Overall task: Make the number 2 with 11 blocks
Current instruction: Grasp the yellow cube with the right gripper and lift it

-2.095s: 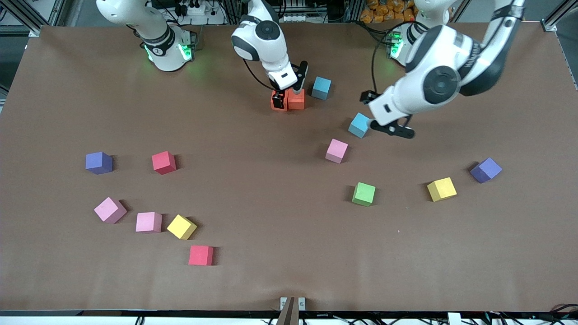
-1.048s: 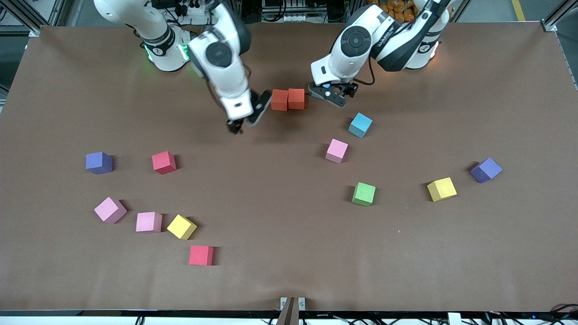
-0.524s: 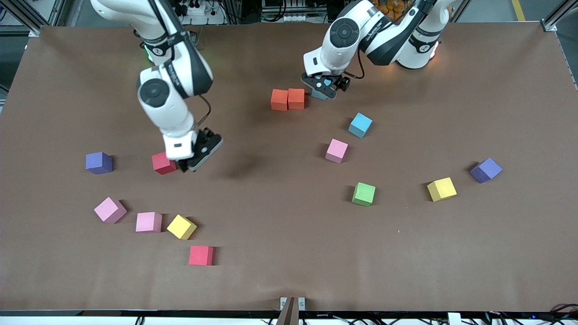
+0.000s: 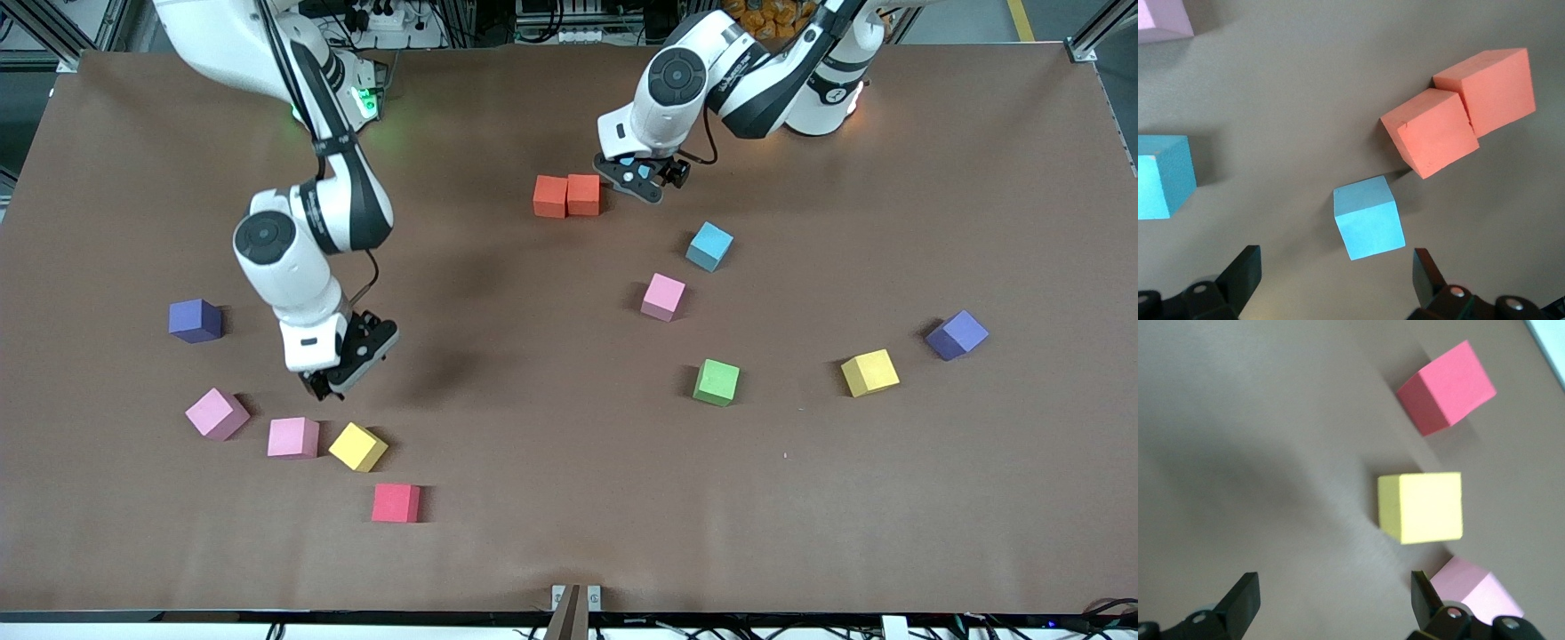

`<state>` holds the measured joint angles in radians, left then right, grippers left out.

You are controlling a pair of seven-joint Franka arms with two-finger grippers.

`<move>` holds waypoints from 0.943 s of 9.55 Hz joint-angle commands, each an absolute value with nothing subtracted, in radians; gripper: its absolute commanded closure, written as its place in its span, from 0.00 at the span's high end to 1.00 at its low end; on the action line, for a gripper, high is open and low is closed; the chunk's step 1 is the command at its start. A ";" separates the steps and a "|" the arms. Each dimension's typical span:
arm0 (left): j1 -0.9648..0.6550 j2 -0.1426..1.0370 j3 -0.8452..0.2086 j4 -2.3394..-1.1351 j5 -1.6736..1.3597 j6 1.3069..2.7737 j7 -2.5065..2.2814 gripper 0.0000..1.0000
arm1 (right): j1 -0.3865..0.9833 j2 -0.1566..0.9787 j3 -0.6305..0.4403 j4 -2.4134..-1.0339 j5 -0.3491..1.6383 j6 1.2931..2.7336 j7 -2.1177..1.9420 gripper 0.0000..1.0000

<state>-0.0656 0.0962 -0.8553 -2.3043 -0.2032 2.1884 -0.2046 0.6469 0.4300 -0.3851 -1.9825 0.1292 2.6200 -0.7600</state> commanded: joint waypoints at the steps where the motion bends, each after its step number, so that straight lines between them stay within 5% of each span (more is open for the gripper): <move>1: -0.165 0.143 -0.773 -2.276 -0.176 2.186 -0.222 1.00 | 0.585 0.552 -0.364 -1.849 0.262 2.600 -0.921 1.00; 3: -0.285 0.156 -0.656 -2.273 -0.176 2.186 -0.224 1.00 | 0.502 0.636 -0.303 -1.769 0.383 2.577 -1.044 1.00; 9: -0.469 0.238 -0.535 -2.266 -0.176 2.187 -0.461 1.00 | 0.456 0.741 -0.288 -1.600 0.394 2.539 -1.106 1.00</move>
